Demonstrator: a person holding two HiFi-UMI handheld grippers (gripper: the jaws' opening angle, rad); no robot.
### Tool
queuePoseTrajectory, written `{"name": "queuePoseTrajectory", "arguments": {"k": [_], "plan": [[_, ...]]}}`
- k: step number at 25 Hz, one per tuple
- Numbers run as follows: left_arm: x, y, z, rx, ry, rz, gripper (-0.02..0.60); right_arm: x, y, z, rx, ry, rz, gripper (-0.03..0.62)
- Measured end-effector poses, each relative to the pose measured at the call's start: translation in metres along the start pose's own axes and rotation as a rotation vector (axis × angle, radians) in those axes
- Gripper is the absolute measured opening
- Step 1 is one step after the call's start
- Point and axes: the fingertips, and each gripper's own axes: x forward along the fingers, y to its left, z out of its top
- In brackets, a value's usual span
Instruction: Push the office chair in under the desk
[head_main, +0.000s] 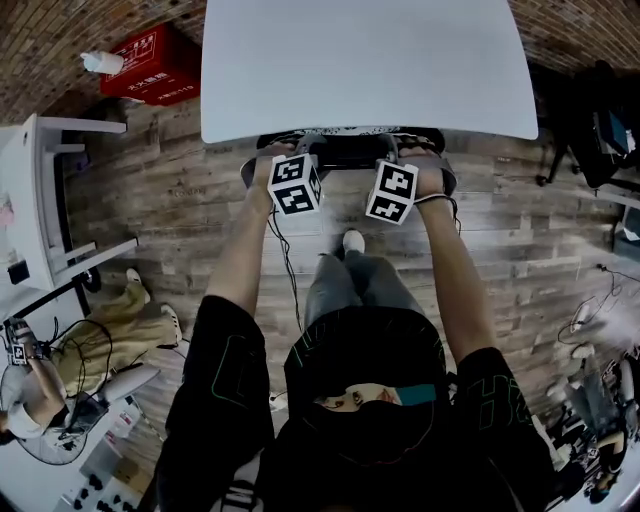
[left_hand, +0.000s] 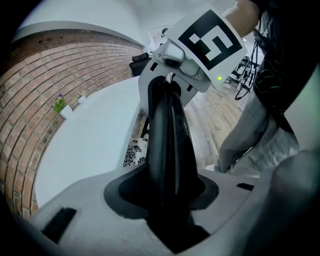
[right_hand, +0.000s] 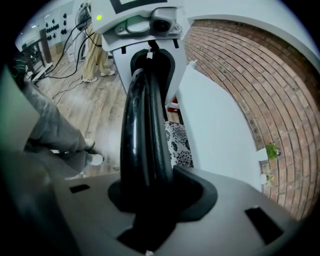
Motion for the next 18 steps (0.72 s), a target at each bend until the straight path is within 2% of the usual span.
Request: {"name": "queuePoseTrajectory", "arguments": {"k": [12, 18], "plan": [[0.002, 0.016, -0.003, -0.010, 0.002, -0.007, 0.175, 0.006, -0.014, 0.005, -0.002, -0.028, 0.007, 0.123], [0.004, 0.019, -0.005, -0.004, 0.001, 0.002, 0.176, 0.010, -0.017, 0.004, -0.003, -0.018, -0.024, 0.121]]}}
